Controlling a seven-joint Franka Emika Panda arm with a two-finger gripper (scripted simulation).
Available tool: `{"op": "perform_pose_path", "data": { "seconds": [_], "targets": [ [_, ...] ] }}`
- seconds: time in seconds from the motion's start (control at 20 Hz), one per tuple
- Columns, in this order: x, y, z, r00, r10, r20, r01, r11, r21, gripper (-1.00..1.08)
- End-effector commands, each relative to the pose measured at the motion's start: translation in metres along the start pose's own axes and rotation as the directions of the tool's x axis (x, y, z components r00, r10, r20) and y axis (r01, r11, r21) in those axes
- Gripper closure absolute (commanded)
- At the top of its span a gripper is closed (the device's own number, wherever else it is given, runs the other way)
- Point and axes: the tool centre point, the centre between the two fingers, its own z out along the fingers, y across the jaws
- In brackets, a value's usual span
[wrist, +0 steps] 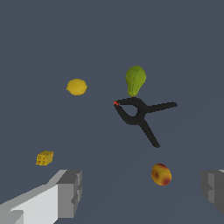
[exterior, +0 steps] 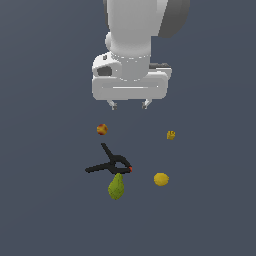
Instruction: Pick up a designated object from a clutter of objects.
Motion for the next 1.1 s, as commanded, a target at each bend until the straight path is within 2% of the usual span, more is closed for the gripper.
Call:
{"op": "perform_pose_path", "data": {
  "seconds": [0.0,0.5,1.05],
  "targets": [
    [0.0,0.0,0.0,1.0,0.0,0.0,0.0,1.0,0.0,-0.92],
    [0.0,-0.009,-0.007,0.998,-0.06,0.002,0.06,0.998,-0.02,-0.92],
    [0.018,-0.005,0.008,1.0,-0.002,0.003,0.002,1.0,-0.013,-0.92]
  ]
}}
